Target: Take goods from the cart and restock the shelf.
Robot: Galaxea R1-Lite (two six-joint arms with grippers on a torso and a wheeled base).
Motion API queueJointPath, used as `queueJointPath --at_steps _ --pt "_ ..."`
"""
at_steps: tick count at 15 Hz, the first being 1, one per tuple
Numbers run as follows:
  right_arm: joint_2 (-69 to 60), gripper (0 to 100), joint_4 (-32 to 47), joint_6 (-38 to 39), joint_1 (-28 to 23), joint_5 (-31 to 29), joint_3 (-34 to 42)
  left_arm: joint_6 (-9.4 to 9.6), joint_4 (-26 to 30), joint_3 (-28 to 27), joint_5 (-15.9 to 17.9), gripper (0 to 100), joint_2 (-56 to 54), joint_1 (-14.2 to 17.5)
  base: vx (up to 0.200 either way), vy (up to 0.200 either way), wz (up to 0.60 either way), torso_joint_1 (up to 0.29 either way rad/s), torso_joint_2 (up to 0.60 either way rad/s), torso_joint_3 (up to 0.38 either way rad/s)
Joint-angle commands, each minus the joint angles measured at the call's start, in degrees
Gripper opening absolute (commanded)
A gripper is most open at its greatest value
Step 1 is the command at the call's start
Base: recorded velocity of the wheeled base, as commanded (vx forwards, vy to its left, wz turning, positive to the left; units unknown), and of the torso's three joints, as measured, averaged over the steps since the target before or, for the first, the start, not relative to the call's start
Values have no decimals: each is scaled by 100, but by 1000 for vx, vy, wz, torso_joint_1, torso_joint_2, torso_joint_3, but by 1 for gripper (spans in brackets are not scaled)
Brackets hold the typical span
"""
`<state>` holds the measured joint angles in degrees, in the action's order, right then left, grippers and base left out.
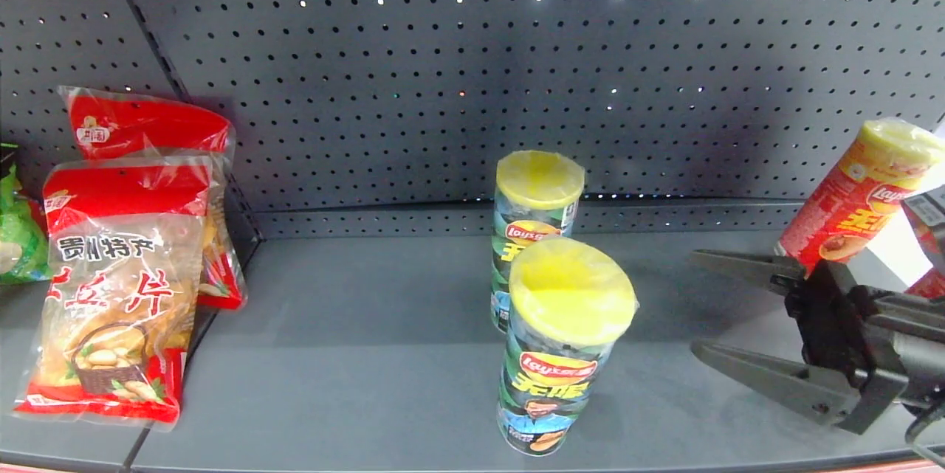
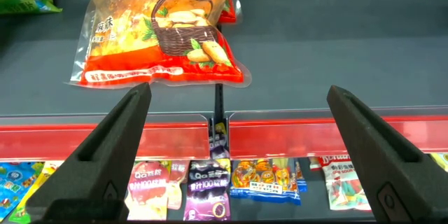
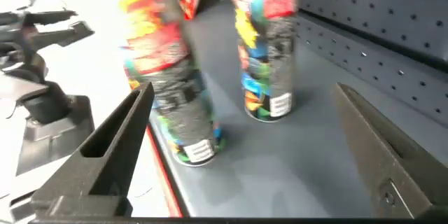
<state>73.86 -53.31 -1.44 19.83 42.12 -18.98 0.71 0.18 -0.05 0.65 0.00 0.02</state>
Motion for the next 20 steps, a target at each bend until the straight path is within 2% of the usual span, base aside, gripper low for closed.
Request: queueJointPath --at_steps 1,5,15,20 --pt "-276 100 -4 -6 275 86 44 0 -1 5 -3 100 9 6 0 0 0 0 0 0" --pt "-320 100 -4 -41 513 279 386 0 -1 -4 6 100 9 6 0 0 0 0 0 0" --pt "726 100 -22 -67 1040 350 -255 0 -1 5 -3 100 9 -2 0 0 0 0 0 0" --pt "1086 100 -22 -76 1102 341 -528 0 -1 5 6 100 9 6 0 0 0 0 0 0"
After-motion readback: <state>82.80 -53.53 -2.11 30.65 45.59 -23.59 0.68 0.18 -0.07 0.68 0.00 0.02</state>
